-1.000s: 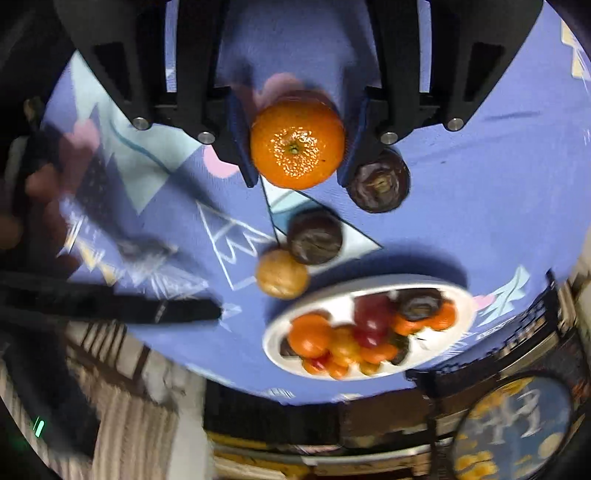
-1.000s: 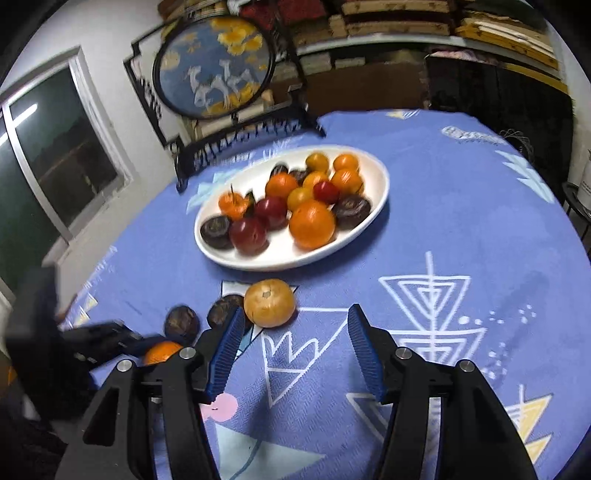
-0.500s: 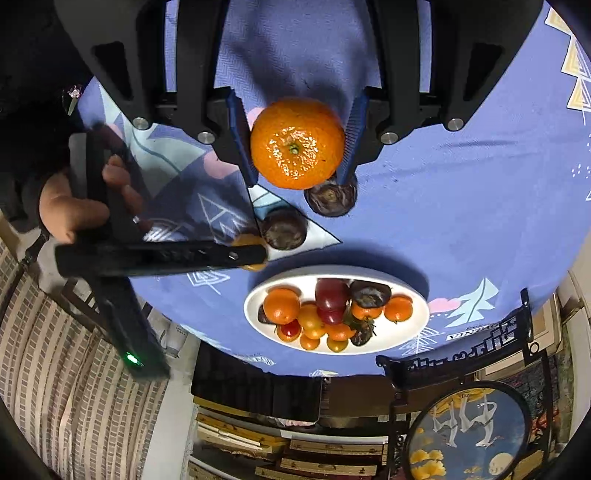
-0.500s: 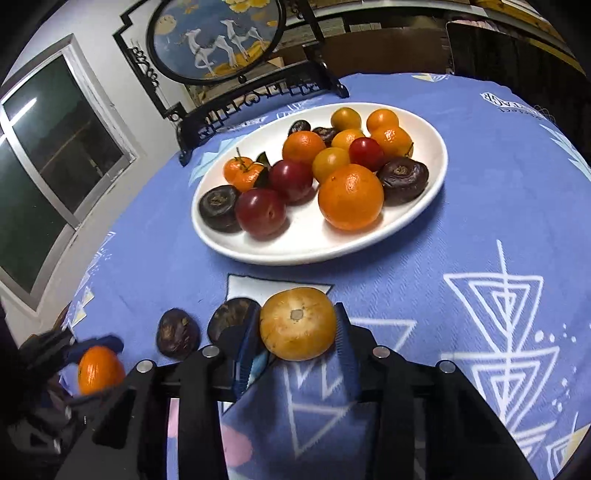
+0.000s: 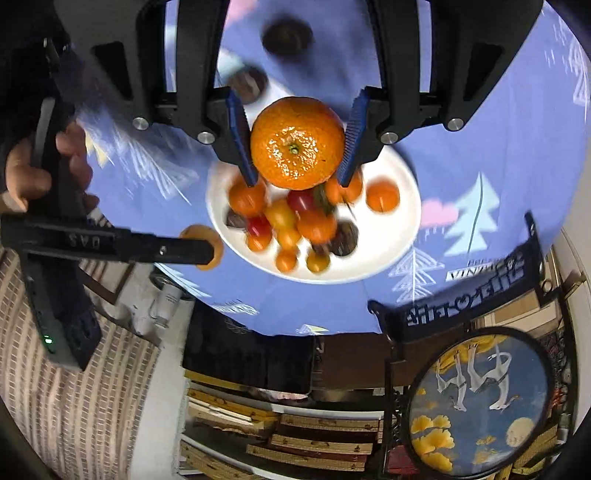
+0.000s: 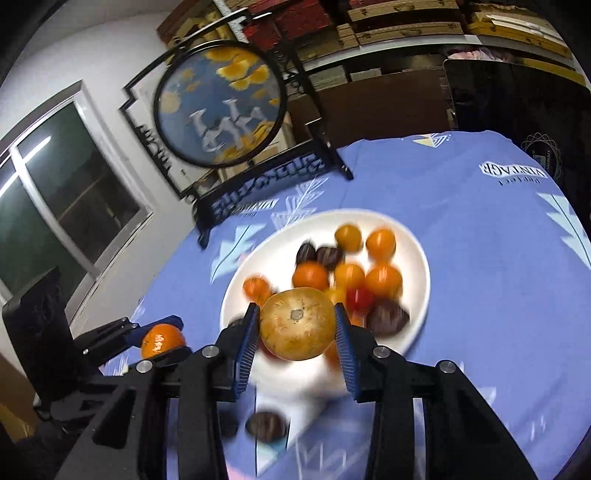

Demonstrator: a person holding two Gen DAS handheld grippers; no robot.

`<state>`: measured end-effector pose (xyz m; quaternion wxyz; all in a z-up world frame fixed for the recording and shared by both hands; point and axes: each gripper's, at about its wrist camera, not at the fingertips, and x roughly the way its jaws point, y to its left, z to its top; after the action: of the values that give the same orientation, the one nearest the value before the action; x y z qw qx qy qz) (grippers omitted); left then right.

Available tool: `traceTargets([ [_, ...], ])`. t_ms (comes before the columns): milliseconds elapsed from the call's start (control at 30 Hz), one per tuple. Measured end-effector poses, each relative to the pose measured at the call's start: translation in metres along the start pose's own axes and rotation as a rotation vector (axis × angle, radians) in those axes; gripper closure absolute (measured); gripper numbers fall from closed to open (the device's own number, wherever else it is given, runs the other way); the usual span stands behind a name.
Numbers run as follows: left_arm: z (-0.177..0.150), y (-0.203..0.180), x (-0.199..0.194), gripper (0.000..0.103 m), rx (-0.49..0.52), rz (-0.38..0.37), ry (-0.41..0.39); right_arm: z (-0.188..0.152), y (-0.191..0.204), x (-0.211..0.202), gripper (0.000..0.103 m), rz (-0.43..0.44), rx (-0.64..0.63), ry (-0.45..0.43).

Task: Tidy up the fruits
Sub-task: 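Carry a mandarin to the plate with the left tool while the right tool carries the pale yellow fruit, then grasp a dark date with the left tool and carry it to the plate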

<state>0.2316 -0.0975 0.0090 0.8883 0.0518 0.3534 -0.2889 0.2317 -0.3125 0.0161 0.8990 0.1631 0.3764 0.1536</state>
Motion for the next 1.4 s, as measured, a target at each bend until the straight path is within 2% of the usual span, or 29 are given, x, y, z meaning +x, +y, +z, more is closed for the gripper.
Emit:
traceTargets([
  [100, 0.024, 0.015, 0.037, 0.06, -0.034, 0.029, 0.035, 0.023, -0.003, 0.025, 0.063, -0.026, 0.002, -0.008],
  [233, 0.038, 0.029, 0.076, 0.059, -0.057, 0.093, 0.071, 0.043, -0.006, 0.055, 0.061, -0.08, -0.018, -0.012],
  [267, 0.039, 0.031, 0.081, 0.059, -0.059, 0.102, 0.081, 0.045, -0.008, 0.057, 0.054, -0.082, -0.014, -0.024],
  [300, 0.04, 0.033, 0.085, 0.055, -0.061, 0.111, 0.09, 0.046, -0.009, 0.057, 0.05, -0.088, -0.01, -0.031],
  [333, 0.039, 0.034, 0.085, 0.044, -0.065, 0.127, 0.087, 0.045, -0.01, 0.054, 0.05, -0.094, -0.006, -0.041],
  [367, 0.038, 0.035, 0.082, 0.039, -0.067, 0.137, 0.074, 0.043, -0.01, 0.051, 0.05, -0.089, -0.011, -0.042],
  [400, 0.037, 0.034, 0.076, 0.03, -0.067, 0.146, 0.053, 0.041, -0.01, 0.049, 0.05, -0.087, -0.015, -0.043],
  [500, 0.03, 0.029, 0.06, 0.028, -0.06, 0.154, 0.036, 0.026, -0.008, 0.033, 0.05, -0.08, -0.022, -0.05],
  [700, -0.006, 0.005, 0.026, 0.02, -0.009, 0.194, 0.042, -0.019, 0.0, -0.004, 0.047, -0.041, -0.017, -0.051],
  [933, -0.076, -0.022, -0.01, 0.02, 0.085, 0.133, 0.095, -0.077, 0.004, -0.038, 0.045, -0.036, -0.019, -0.043],
  [1067, -0.113, -0.035, -0.004, 0.02, 0.202, 0.106, 0.177, -0.094, -0.005, -0.05, 0.045, -0.045, 0.007, -0.037],
  [1200, -0.116, -0.031, 0.012, 0.02, 0.183, 0.102, 0.208, -0.101, -0.007, -0.048, 0.045, -0.049, 0.02, -0.02],
  [1267, -0.111, -0.027, 0.021, 0.035, 0.158, 0.09, 0.226, -0.103, -0.004, -0.044, 0.045, -0.046, 0.012, -0.007],
  [1300, -0.11, -0.024, 0.026, 0.062, 0.142, 0.07, 0.247, -0.105, -0.002, -0.042, 0.045, -0.046, 0.008, -0.002],
  [1400, -0.108, -0.018, 0.022, 0.063, 0.101, 0.058, 0.218, -0.11, 0.003, -0.034, 0.045, -0.041, -0.01, 0.026],
])
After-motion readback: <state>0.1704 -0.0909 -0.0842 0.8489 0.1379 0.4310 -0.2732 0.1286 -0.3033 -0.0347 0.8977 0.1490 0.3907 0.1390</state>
